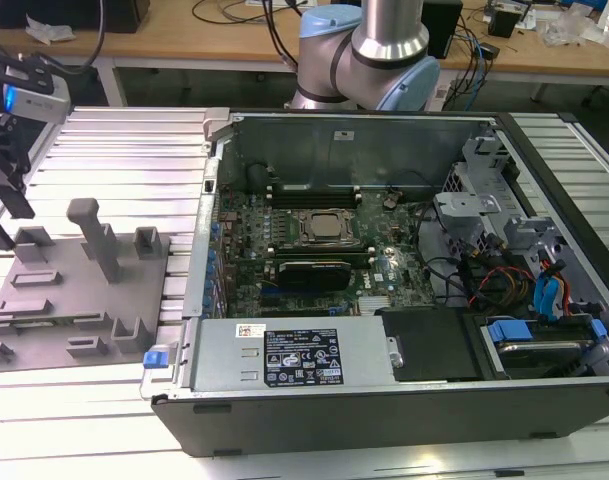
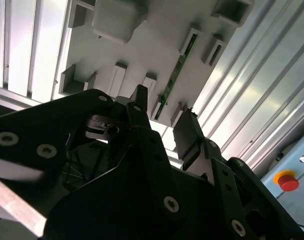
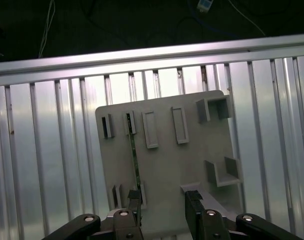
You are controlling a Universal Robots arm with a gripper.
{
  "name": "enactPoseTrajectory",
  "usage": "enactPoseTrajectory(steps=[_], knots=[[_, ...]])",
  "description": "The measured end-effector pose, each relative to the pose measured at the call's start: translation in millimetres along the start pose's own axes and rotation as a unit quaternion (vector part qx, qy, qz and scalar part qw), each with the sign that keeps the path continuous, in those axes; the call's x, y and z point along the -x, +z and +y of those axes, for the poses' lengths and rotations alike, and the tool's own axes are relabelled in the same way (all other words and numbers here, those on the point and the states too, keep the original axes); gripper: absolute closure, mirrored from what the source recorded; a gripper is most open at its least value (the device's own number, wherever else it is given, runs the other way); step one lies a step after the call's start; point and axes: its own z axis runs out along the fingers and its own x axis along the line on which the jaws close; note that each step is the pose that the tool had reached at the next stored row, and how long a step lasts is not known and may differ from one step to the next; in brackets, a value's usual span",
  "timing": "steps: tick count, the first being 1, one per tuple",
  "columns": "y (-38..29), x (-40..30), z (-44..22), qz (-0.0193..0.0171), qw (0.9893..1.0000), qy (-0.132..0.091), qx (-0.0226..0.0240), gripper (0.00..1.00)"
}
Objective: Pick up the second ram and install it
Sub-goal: 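Pick up the second ram and move it above second insertion slot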
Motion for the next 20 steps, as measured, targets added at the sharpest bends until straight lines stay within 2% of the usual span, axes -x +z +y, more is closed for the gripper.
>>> enactPoseTrajectory(steps=[7,11,12,15,20], knots=[[6.3,-0.2,-0.2,0.0001,1.0,-0.001,0.0001,0.52],[8.5,-4.1,-0.8,0.0001,1.0,-0.002,0.0,0.52],[9.9,-6.4,-1.1,0.0002,1.0,-0.006,0.0001,0.52],[13.0,-7.1,-1.2,0.001,0.9997,-0.022,0.0005,0.52],[26.6,-10.5,-2.2,0.0011,0.9997,-0.024,0.0005,0.52]])
